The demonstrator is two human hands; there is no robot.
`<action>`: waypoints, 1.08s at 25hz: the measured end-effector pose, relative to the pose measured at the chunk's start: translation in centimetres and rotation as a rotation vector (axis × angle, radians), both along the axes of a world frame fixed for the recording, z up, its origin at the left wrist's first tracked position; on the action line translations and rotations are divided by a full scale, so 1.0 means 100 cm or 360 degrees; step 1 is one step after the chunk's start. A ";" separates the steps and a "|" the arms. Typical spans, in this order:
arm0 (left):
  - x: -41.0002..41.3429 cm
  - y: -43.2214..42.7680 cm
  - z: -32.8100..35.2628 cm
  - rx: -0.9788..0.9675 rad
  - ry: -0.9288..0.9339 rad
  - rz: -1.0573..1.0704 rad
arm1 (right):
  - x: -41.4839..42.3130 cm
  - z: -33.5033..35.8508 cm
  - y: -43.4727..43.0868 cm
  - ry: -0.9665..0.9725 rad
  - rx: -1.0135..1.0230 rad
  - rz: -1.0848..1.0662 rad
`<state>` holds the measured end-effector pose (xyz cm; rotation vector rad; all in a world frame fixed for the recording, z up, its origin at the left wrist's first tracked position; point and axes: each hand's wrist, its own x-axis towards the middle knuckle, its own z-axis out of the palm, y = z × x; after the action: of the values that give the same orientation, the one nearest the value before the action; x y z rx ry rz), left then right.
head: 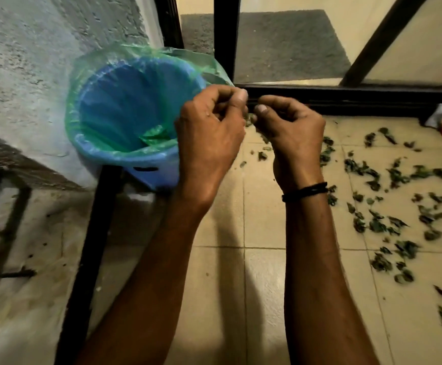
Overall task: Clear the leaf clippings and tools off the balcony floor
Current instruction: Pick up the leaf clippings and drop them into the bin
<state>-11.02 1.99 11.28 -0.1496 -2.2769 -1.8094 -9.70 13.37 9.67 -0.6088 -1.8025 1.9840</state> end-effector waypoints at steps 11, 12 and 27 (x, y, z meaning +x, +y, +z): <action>0.005 0.056 -0.126 -0.0859 -0.0463 -0.0243 | 0.081 -0.134 0.102 -0.0860 0.0424 -0.0516; 0.003 0.057 -0.140 -0.0921 -0.0502 -0.0217 | 0.083 -0.140 0.101 -0.0889 0.0468 -0.0495; -0.017 0.047 -0.211 -0.1377 -0.0297 -0.0223 | -0.018 -0.175 0.047 -0.0959 0.1095 0.0262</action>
<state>-12.75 6.67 -9.78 -0.2906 -3.0914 -0.7810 -11.48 18.06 -7.88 -0.8900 -2.7704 1.1655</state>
